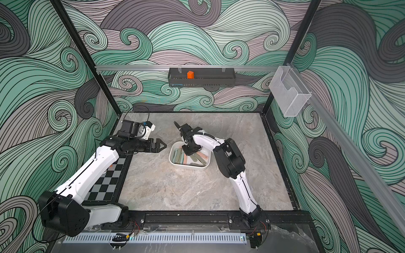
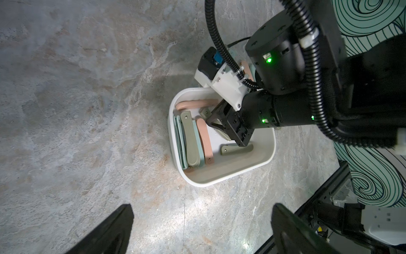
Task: Take the fruit knife out of the storage box
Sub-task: Pick up the fruit knife from the storage box, then place the fruit knife at the center of the board.
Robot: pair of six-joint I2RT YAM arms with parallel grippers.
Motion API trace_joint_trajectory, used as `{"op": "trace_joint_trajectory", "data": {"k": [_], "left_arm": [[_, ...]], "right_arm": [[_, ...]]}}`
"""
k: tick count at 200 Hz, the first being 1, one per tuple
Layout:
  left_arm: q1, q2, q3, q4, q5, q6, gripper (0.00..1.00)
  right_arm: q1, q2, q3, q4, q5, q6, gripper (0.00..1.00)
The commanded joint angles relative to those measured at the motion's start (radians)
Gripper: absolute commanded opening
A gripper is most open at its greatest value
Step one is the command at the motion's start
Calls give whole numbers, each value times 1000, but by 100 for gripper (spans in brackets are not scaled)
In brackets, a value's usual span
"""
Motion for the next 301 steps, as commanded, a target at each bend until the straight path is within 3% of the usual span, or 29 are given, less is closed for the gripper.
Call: {"op": "trace_joint_trajectory", "data": {"k": [1, 93, 168, 239, 301], "left_arm": [[7, 15, 61, 10, 46, -16, 99], [-37, 48, 82, 108, 83, -105, 99], [-217, 168, 128, 214, 29, -177, 99], [-279, 271, 143, 263, 107, -231, 99], [-279, 261, 143, 239, 83, -199, 99]], "right_arm": [[-7, -62, 41, -48, 18, -28, 13], [-45, -289, -57, -71, 72, -35, 14], [-277, -458, -352, 12, 52, 4, 16], [-448, -409, -517, 138, 48, 35, 16], [-486, -340, -553, 173, 85, 35, 16]]}}
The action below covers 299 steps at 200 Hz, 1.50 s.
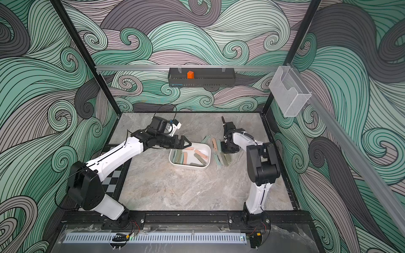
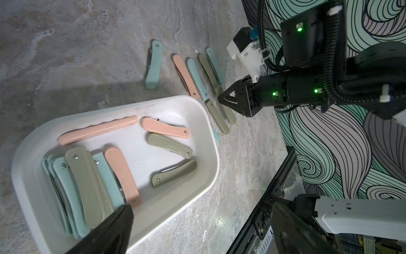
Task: Take the fruit knife out of the storage box
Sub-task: Place the fruit knife at the center of the board.
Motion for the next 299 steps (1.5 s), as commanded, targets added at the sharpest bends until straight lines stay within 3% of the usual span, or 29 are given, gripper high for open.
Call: {"op": "trace_joint_trajectory", "data": {"k": [1, 36, 91, 118, 202, 253, 299], "left_arm": [[-5, -14, 18, -3, -1, 14, 99], [-5, 4, 20, -3, 5, 9, 99], [-4, -11, 30, -27, -17, 26, 99], [1, -19, 63, -78, -39, 55, 99], [132, -191, -23, -121, -105, 117, 99], [229, -272, -93, -172, -96, 149, 99], [254, -303, -129, -191, -93, 170, 99]], "right_arm": [[-5, 16, -25, 26, 11, 7, 16], [-5, 24, -66, 50, -1, 16, 20], [-5, -63, -86, 43, 10, 27, 59], [16, -131, -66, 2, 32, 28, 65], [258, -285, 21, -30, -79, 30, 64], [404, -156, 117, -25, -159, -70, 63], [429, -44, 136, -31, -79, -163, 60]]}}
